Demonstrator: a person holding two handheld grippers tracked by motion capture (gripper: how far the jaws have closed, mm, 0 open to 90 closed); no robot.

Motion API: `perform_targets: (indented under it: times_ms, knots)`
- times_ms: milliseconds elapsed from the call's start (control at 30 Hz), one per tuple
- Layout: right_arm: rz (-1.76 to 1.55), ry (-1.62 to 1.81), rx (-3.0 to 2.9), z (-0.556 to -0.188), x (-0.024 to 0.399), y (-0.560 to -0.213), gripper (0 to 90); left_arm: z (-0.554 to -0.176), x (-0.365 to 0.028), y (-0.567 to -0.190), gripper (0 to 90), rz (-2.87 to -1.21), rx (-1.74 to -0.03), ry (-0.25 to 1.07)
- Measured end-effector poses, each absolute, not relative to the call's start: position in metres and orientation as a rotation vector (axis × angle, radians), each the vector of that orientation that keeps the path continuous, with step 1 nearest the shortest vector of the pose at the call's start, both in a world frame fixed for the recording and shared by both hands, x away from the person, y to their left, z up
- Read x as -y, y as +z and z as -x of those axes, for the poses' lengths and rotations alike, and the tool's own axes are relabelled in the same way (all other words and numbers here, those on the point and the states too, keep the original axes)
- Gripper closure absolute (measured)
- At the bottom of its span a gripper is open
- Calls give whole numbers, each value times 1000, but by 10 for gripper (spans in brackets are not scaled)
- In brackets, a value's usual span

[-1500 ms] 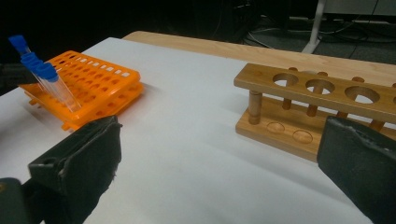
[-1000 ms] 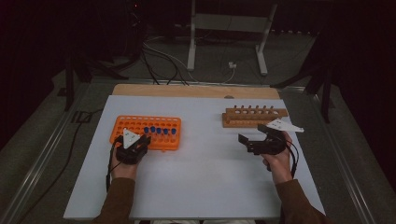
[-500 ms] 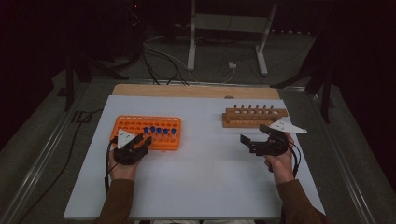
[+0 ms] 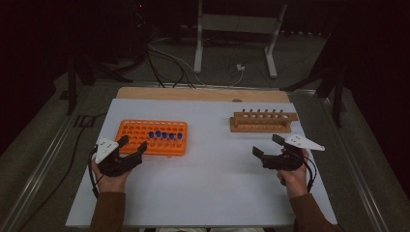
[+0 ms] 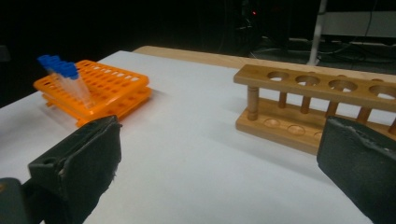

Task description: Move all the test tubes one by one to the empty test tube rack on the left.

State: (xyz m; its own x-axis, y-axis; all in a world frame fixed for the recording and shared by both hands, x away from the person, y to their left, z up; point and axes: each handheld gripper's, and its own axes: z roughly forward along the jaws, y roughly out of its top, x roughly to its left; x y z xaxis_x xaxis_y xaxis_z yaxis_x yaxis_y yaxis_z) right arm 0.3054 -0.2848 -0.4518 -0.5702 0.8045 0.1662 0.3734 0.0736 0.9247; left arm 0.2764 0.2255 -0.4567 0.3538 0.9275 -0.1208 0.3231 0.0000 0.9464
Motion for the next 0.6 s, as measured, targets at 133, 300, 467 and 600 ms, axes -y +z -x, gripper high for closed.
perform_targets:
  times_ms: [133, 300, 467, 600]
  knots:
    - [-1139, 1484, -1950, -297, 288, -456, 0, -266, -229, -454, 157, -1533, -1172, 721]
    - [-1136, 1484, -1925, -288, 294, -460, 0, -259, -234, -453, 38, -1526, -1179, 734]
    - [-1120, 1507, -1900, -284, 299, -460, 0, -254, -241, -455, 10, -1513, -1192, 743]
    - [-1110, 1511, -1900, -283, 301, -460, 0, -252, -245, -455, 7, -1501, -1193, 754]
